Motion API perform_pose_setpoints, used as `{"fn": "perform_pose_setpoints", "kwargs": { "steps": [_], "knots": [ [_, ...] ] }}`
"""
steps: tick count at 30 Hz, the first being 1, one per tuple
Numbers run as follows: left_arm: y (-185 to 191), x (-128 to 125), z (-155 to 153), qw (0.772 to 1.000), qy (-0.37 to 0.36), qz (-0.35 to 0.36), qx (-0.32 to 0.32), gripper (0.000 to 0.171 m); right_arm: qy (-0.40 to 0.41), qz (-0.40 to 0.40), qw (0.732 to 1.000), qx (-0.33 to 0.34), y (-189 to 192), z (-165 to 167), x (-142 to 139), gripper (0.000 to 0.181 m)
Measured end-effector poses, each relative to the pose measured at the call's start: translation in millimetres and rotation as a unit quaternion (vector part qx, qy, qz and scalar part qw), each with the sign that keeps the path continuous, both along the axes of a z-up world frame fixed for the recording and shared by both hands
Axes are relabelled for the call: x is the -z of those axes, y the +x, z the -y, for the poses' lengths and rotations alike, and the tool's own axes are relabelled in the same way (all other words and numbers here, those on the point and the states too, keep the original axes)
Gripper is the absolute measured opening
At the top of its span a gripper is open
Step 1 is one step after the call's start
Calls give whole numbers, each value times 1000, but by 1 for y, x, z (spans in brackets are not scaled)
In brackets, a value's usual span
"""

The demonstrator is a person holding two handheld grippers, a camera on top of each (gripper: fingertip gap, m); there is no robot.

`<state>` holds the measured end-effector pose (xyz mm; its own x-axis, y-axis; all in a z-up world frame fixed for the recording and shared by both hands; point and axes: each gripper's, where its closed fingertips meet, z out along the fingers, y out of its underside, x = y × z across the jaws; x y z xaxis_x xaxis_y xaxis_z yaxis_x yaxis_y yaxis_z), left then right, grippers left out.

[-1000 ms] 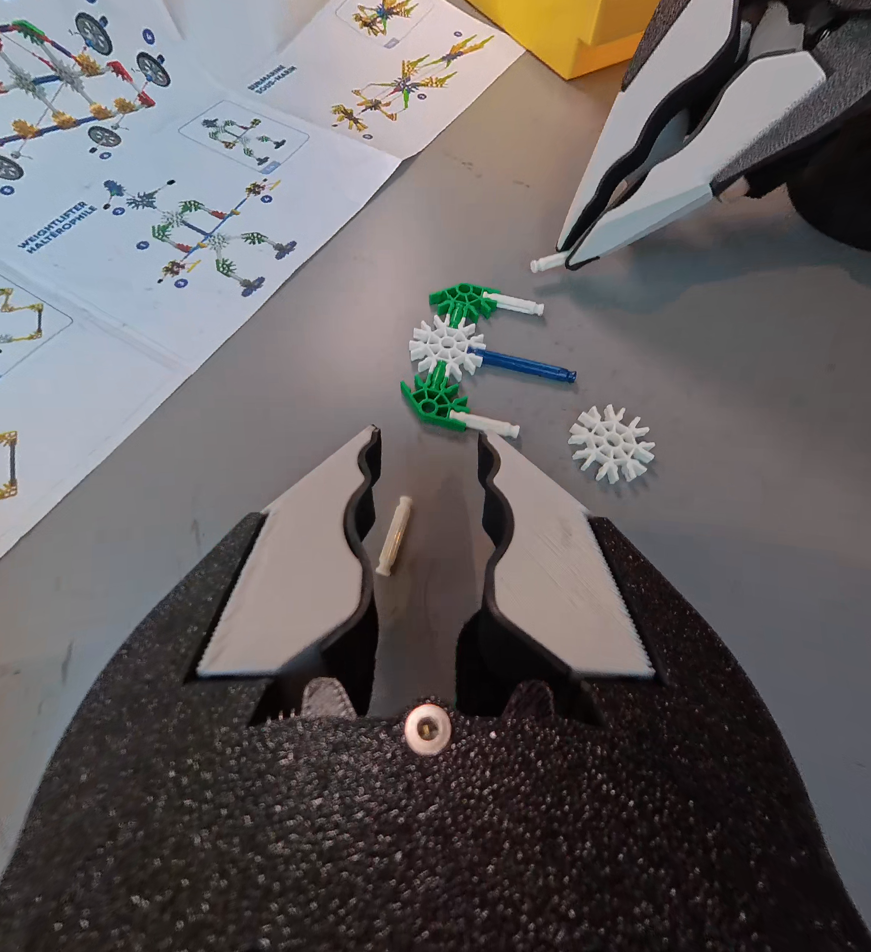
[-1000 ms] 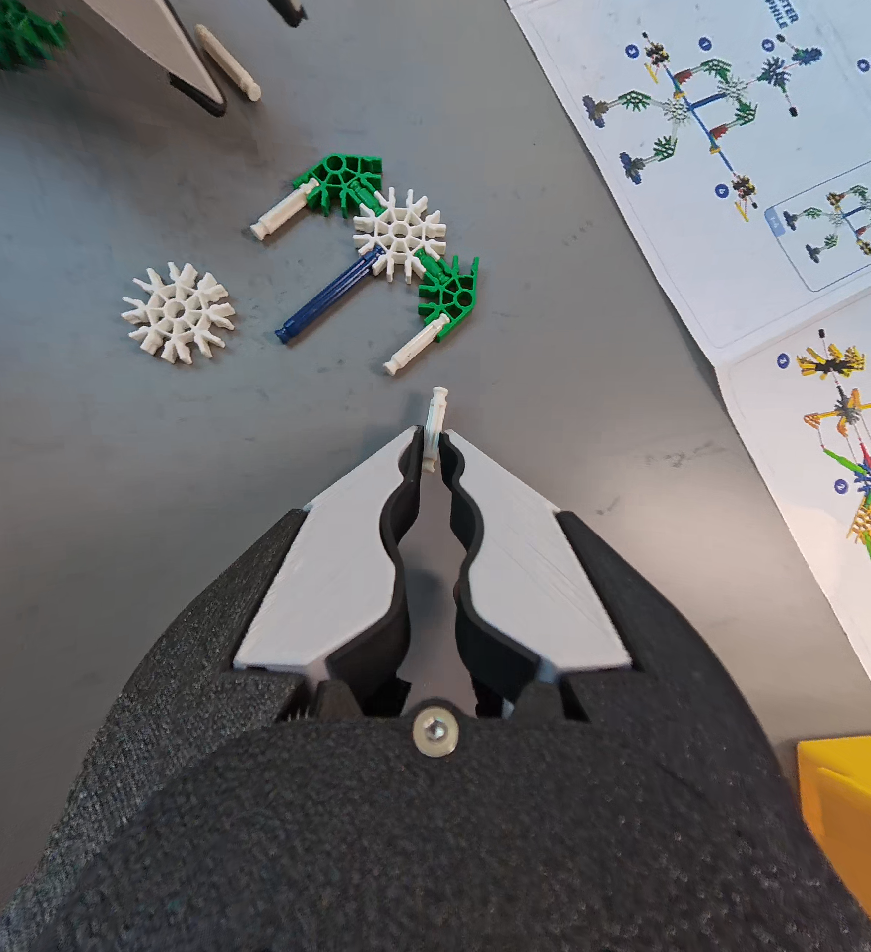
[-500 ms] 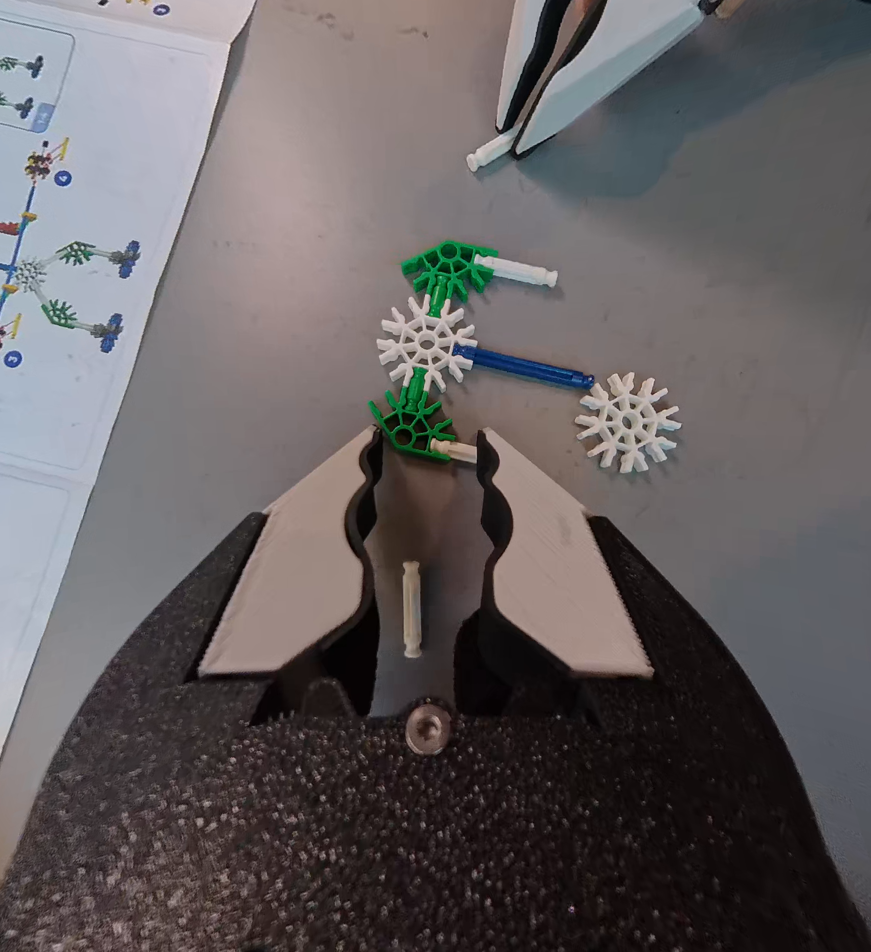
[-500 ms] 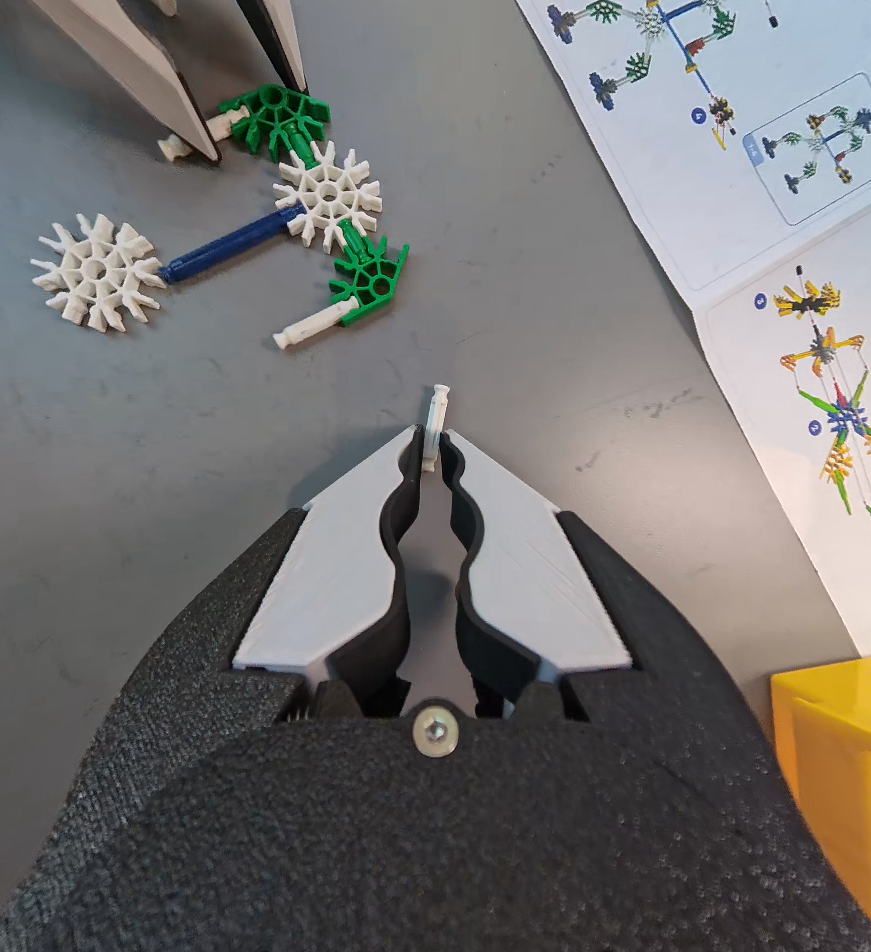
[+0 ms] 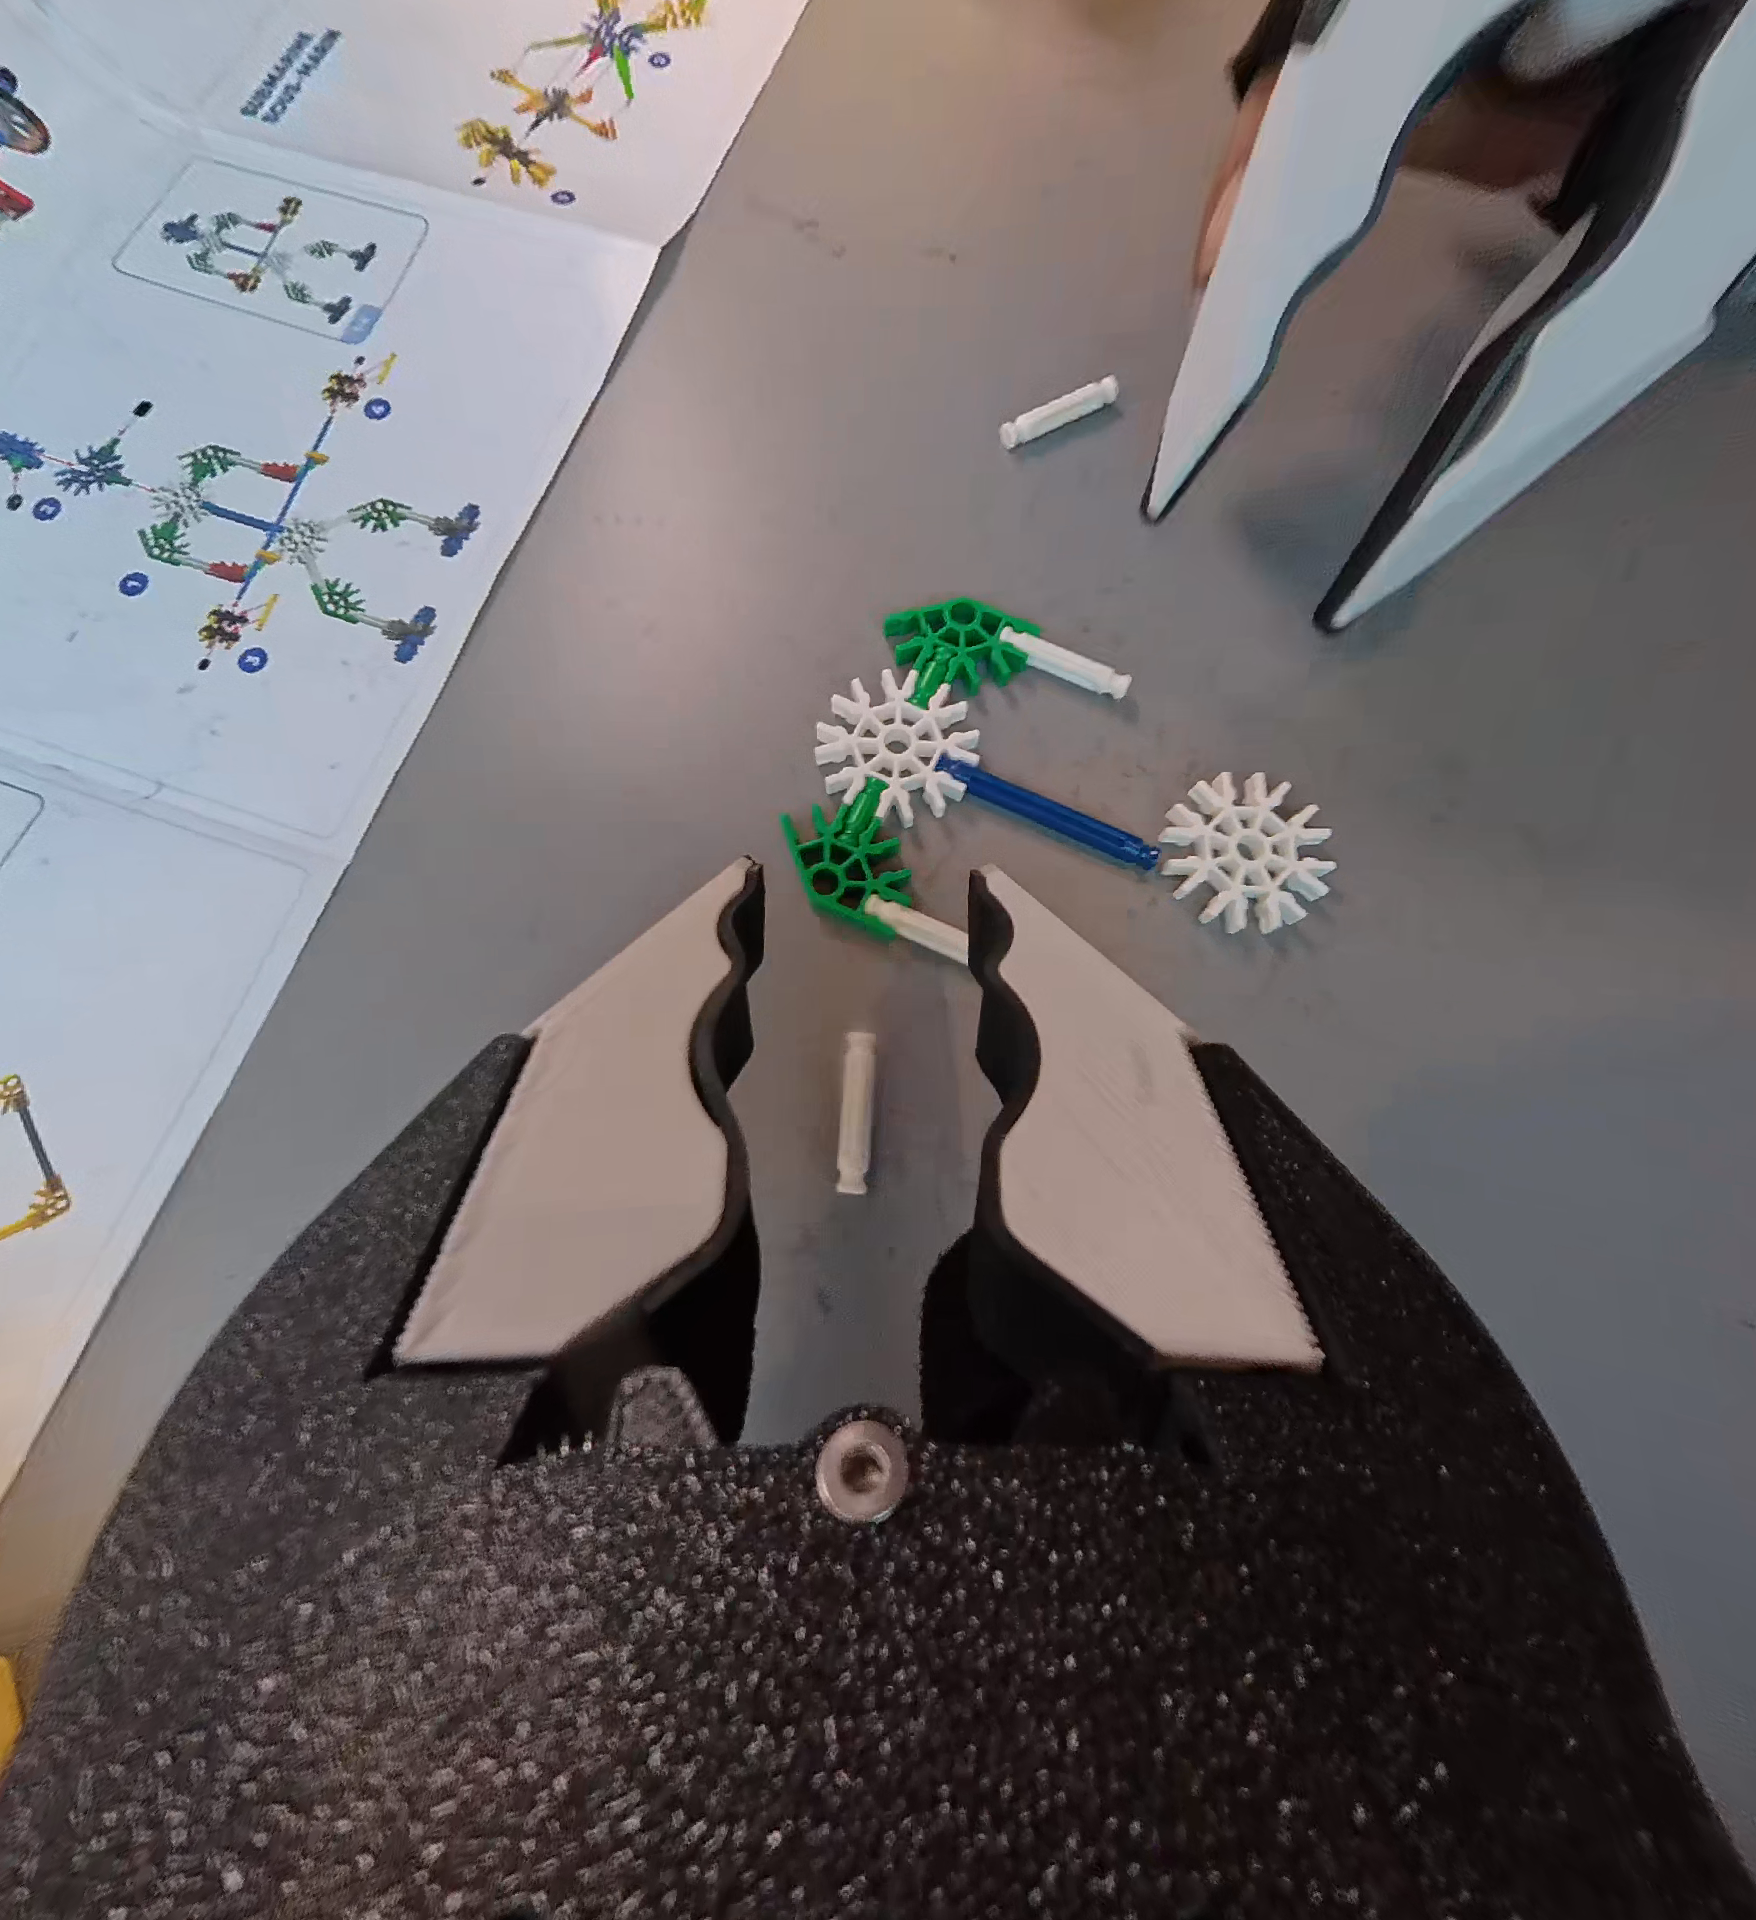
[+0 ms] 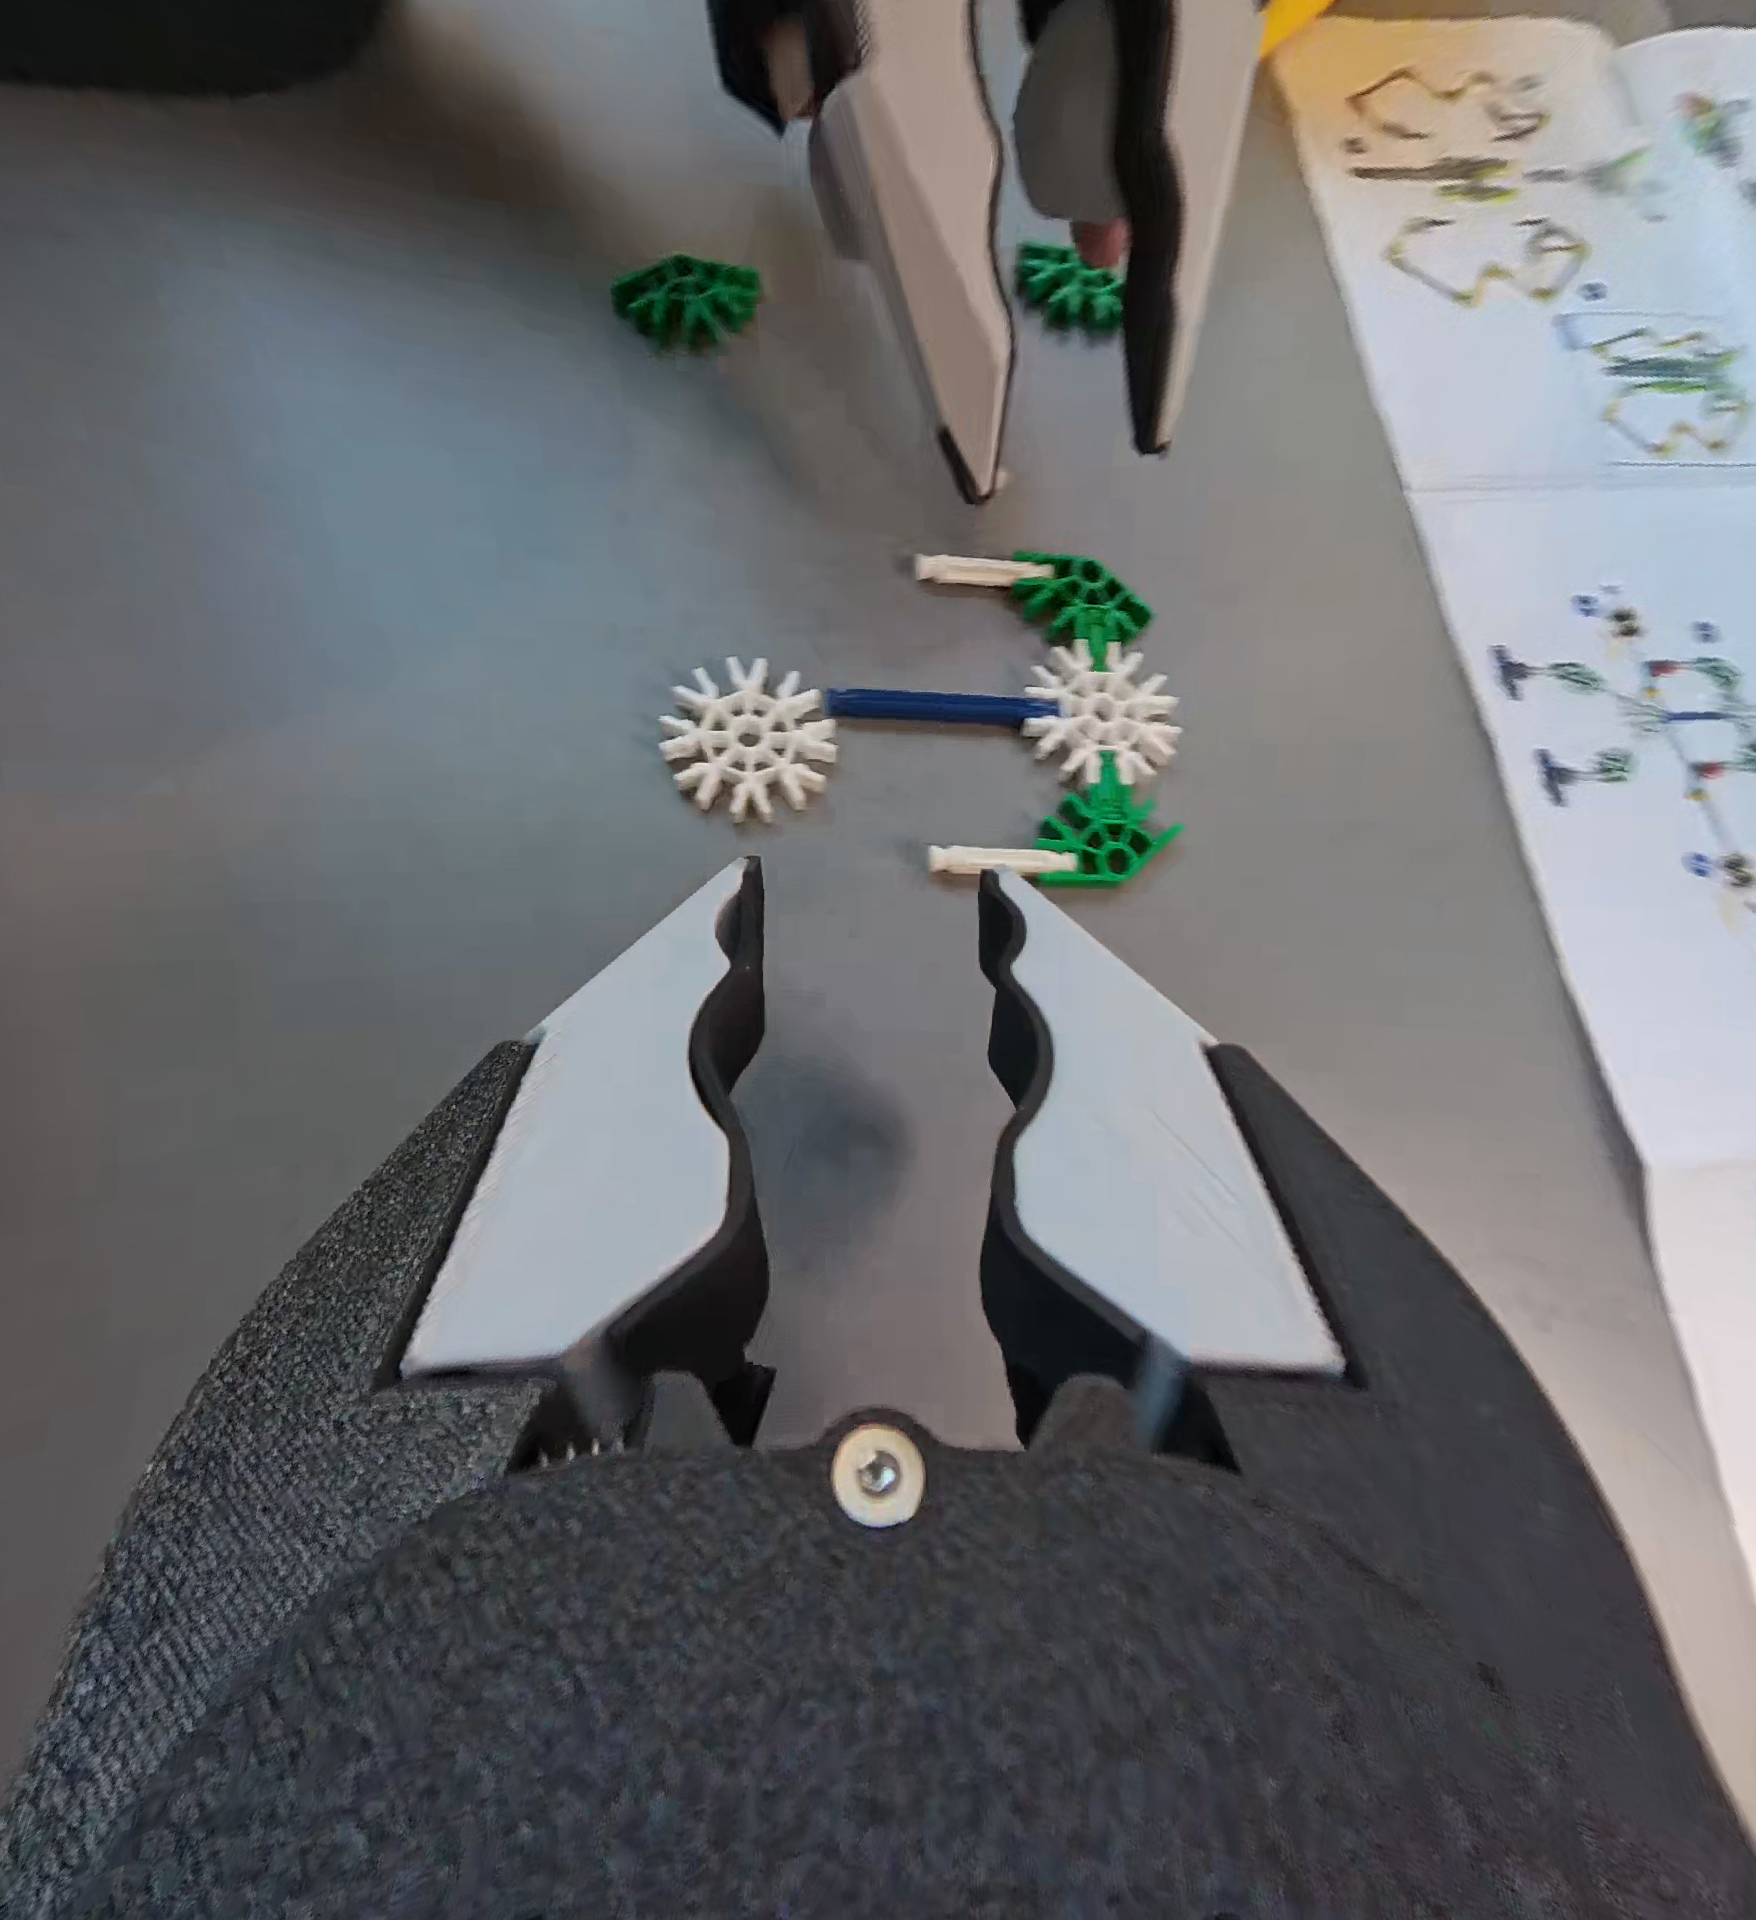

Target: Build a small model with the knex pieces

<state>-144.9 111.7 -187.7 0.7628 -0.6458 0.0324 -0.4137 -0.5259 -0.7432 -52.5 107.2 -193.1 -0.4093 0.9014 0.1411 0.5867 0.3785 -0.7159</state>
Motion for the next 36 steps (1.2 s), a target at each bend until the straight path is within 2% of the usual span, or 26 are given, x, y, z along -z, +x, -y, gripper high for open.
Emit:
{"fn": "perform_pose_setpoints", "kwargs": {
  "steps": [2, 5, 10, 14, 21, 24, 27, 30, 36],
  "knots": [
    [12, -4, 17, 999, 2, 17, 27, 38, -9, 25, 999, -32, -1, 19, 13, 44],
    [33, 0, 42, 996, 5, 4, 86, 36, -26, 42, 998, -38, -7, 33, 20, 44],
    [58, 14, 57, 991, -21, -21, 134, 36, -14, 51, 998, -18, -17, 34, 22, 37],
    [61, 30, 57, 989, -34, -45, 137, 36, -6, 58, 998, -14, -16, 37, 23, 31],
    [63, 29, 57, 989, -45, -19, 136, 34, -12, 66, 998, 4, -13, 34, 23, 31],
    [57, 24, 51, 993, -43, -4, 114, 35, -15, 70, 997, 21, -12, 31, 23, 31],
    [56, 24, 45, 994, -47, 14, 98, 43, -28, 76, 996, 36, -11, 30, 23, 31],
    [64, 27, 46, 993, -51, 23, 108, 53, -39, 78, 995, 49, -11, 31, 22, 31],
    [77, 27, 43, 992, -44, 30, 114, 56, -46, 82, 994, 63, -9, 29, 22, 31]
  ]
}}
